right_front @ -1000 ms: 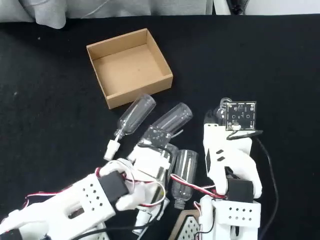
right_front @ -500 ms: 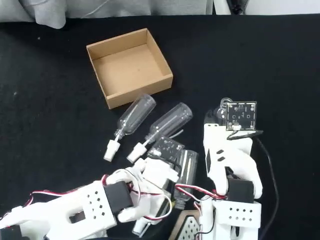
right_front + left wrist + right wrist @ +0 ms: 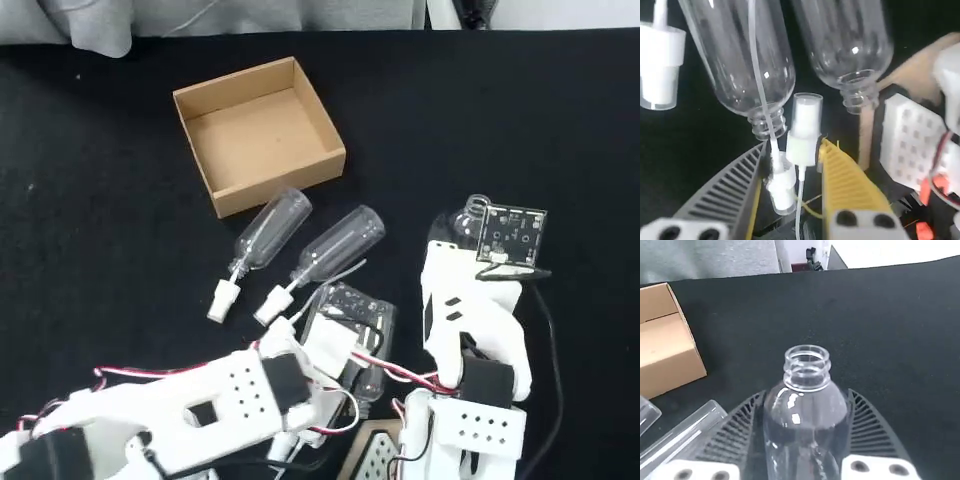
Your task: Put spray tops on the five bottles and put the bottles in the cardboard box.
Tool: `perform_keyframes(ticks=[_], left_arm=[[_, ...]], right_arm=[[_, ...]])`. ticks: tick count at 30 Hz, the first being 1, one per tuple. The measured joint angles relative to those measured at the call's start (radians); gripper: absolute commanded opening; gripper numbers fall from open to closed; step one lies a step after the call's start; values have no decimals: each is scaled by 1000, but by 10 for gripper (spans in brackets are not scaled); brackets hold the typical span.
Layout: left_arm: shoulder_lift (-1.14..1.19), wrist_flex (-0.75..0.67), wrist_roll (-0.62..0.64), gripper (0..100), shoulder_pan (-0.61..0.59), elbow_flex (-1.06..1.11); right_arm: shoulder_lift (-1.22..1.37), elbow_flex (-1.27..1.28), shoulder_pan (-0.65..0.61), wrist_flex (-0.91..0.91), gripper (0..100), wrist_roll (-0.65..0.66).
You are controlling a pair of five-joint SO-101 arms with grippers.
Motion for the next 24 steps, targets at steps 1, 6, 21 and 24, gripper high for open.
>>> perform_keyframes(ticks=[1,6,21,24], left_arm=[[18,-12,0,155,0,0],[69,-84,0,155,2,3],[81,-138,20,155,2,55],[84,-138,28,155,2,55]], right_arm=[[0,0,14,0,152,-2],[0,0,57,-15,152,-25],[0,0,66,-21,152,-28],[0,0,66,-21,152,-28]])
